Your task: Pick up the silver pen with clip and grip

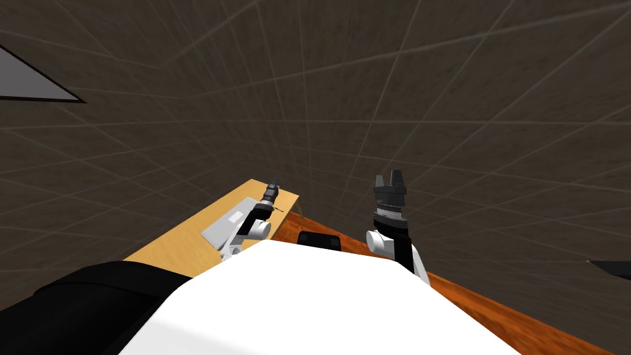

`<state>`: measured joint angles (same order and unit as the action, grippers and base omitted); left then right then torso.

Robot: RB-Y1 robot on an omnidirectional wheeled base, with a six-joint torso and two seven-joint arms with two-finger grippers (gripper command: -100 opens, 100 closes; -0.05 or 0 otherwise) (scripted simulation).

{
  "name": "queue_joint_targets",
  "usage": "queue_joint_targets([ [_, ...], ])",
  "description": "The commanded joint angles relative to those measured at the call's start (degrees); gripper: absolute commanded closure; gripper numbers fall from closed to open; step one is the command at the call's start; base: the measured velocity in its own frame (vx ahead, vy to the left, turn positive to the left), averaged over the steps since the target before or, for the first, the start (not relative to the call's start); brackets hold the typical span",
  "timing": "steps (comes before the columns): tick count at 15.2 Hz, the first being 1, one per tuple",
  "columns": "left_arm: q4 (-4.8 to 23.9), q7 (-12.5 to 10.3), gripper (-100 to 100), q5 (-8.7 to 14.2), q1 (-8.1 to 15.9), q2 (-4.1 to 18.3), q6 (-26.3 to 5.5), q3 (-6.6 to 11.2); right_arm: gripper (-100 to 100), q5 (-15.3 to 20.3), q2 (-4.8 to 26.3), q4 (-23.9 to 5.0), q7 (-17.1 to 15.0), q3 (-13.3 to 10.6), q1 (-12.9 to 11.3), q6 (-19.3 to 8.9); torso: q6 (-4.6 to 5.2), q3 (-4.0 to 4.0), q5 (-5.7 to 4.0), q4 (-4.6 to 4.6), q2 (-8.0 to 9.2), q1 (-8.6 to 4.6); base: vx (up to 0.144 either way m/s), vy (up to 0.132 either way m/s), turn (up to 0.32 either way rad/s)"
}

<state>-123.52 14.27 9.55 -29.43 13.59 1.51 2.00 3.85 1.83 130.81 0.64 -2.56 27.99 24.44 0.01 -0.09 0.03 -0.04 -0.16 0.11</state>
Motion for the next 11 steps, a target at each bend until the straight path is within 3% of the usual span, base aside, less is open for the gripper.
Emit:
queue_joint_targets([
  [1,0.7,0.2,-100,1.1,-0.2,0.9,-2.7,0.72,0,0.0,0.0,0.0,0.0,0.0,0.0,0.0,0.00,0.00,0.00,0.00,0.00,0.00,0.034,0.027,-0.087],
  [11,7.7,2.8,-100,6.5,-0.5,3.1,-15.0,3.25,0,0.0,0.0,0.0,0.0,0.0,0.0,0.0,-0.02,-0.01,0.00,0.00,-0.01,-0.01,0.039,0.027,-0.085],
])
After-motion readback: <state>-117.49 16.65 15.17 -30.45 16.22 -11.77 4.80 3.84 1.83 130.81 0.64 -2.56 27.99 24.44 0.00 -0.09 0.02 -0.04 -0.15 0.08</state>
